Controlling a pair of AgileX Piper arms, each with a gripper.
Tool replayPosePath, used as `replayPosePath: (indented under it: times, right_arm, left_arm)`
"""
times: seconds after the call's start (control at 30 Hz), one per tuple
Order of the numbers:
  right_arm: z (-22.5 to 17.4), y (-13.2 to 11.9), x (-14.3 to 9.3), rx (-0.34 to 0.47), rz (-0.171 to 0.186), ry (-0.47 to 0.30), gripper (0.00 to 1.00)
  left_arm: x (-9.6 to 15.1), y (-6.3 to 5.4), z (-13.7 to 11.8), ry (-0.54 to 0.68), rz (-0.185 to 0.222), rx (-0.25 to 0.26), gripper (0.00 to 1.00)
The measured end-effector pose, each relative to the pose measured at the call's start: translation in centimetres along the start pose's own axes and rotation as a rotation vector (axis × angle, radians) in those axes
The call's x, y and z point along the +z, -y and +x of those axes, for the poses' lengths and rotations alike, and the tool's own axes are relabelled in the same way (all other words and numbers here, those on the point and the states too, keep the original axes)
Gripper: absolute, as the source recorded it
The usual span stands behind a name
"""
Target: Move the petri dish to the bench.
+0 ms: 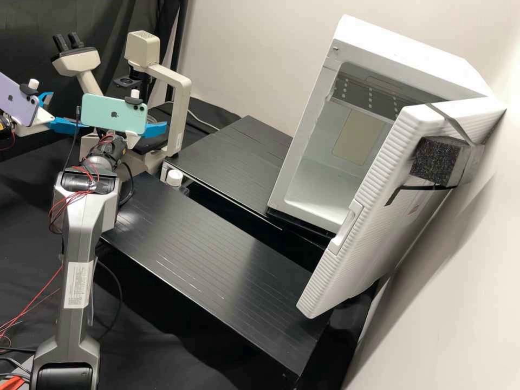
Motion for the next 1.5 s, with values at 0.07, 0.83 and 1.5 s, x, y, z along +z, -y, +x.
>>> replayPosePath:
  times: [0.07,0.83,1.5]
  right_arm:
    - [0.3,0.2,0.1,-0.017,-0.001,0.012,1.0]
    - [1.2,1.0,0.6,-0.063,0.05,0.084,1.0]
    - [1.2,2.1,0.5,0.0,0.067,0.117,1.0]
  left_arm:
    - [0.0,0.0,0.0,0.0,0.0,0.0,1.0]
    - [0.0,0.0,0.0,0.0,0.0,0.0,1.0]
    - [0.0,0.0,0.0,0.0,0.0,0.0,1.0]
